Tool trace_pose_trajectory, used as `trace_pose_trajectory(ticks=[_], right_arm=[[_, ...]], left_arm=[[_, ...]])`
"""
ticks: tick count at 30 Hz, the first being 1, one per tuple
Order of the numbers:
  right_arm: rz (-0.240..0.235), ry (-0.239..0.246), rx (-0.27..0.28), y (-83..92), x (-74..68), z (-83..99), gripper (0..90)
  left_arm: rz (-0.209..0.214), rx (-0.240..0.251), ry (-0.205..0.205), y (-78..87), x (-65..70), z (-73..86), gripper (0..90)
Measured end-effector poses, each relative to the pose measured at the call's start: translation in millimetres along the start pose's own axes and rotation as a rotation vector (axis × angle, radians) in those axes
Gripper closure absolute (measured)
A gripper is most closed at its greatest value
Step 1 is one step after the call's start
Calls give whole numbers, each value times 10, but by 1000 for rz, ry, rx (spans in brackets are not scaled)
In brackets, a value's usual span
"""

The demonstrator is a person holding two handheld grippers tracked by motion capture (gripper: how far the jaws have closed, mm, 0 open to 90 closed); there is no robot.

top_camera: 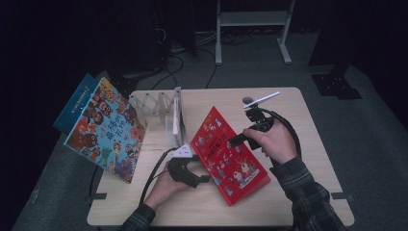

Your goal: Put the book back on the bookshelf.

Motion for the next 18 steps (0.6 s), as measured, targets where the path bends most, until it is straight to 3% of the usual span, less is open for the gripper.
trace_pose_trajectory(ticks=[6, 10, 18], right_arm=[[-12, 6, 15, 63, -28, -5, 878], [-29, 7, 38, 117, -44, -9, 878], [-59, 25, 73, 208, -72, 10, 877]], left_arm=[[63, 61, 39, -61, 37, -105, 0], [137, 148, 86, -3, 56, -208, 0], [111, 154, 60, 90, 31, -324, 0]])
Point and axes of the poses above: each handheld gripper's, and its own axes: y roughly backward along the jaws, z roughly out of its underside, x roughly to its right, the point moved 8 cm from there along -y, roughly forward along the jaws, and after that the axes turned 9 degrees about -y, right-handed, at the moved point
